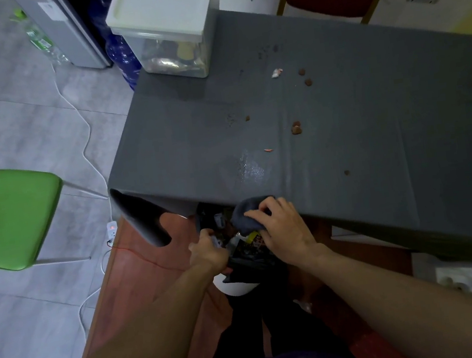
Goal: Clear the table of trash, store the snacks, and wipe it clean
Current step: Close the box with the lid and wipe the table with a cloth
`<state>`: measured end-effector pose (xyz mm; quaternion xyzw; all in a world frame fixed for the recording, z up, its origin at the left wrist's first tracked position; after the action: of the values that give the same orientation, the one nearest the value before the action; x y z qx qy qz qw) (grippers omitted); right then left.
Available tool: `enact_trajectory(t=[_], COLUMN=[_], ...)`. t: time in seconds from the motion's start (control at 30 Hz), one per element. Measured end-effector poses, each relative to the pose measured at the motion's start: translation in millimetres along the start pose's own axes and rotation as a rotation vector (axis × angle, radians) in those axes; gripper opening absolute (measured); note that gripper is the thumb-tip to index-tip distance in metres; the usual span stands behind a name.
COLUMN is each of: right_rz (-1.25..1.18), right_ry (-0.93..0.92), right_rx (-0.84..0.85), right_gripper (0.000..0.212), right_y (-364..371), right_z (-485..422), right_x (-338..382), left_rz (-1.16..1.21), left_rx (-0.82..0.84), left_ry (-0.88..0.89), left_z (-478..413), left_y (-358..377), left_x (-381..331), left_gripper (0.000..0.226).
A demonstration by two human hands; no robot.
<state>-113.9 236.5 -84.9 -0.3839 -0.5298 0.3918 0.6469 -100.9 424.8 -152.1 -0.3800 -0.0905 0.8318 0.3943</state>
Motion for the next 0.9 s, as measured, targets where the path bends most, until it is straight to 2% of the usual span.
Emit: enact_trajectory(t=[0.2, 0.4, 0.57, 0.77, 0.9], right_rz=[-0.192, -0.161, -0.186, -0.177, -0.042], right_ry=[0.174, 0.193, 0.267, 0.419, 0.541], right_rx=[-0.005, 0.022, -0.108, -0.321, -0.321], right_gripper=[0.022, 0.031, 0.037, 0.031, 0.033], right_y=[-16, -32, -54, -99, -112], right_z=[-18, -36, -55, -75, -75], right_x=[-9, -29, -71, -141, -191], left_rz=[0.012, 0.007, 0.009, -0.010, -0.008], left_rx=[-0.012, -0.023, -0.033, -0.055, -0.059], left_ry=[0.005, -0.011, -0.013, -0.032, -0.063], left_z=[-1, 1, 1, -2, -8], left_y=[-1, 3, 10, 25, 34], left_x=[-5, -14, -24, -33, -33], left_gripper=[0.067, 0.071, 0.067, 0.065, 0.066])
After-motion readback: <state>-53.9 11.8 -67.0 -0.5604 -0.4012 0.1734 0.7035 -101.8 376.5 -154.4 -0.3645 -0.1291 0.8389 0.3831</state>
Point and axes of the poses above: each hand's wrist, its own z-axis away from the middle knuckle, its own y-axis out of the palm, x = y × z, the point moved 6 cm from there along -z, towards the middle knuckle, and after that the axes turned 13 degrees about y, right-handed, at the moved point
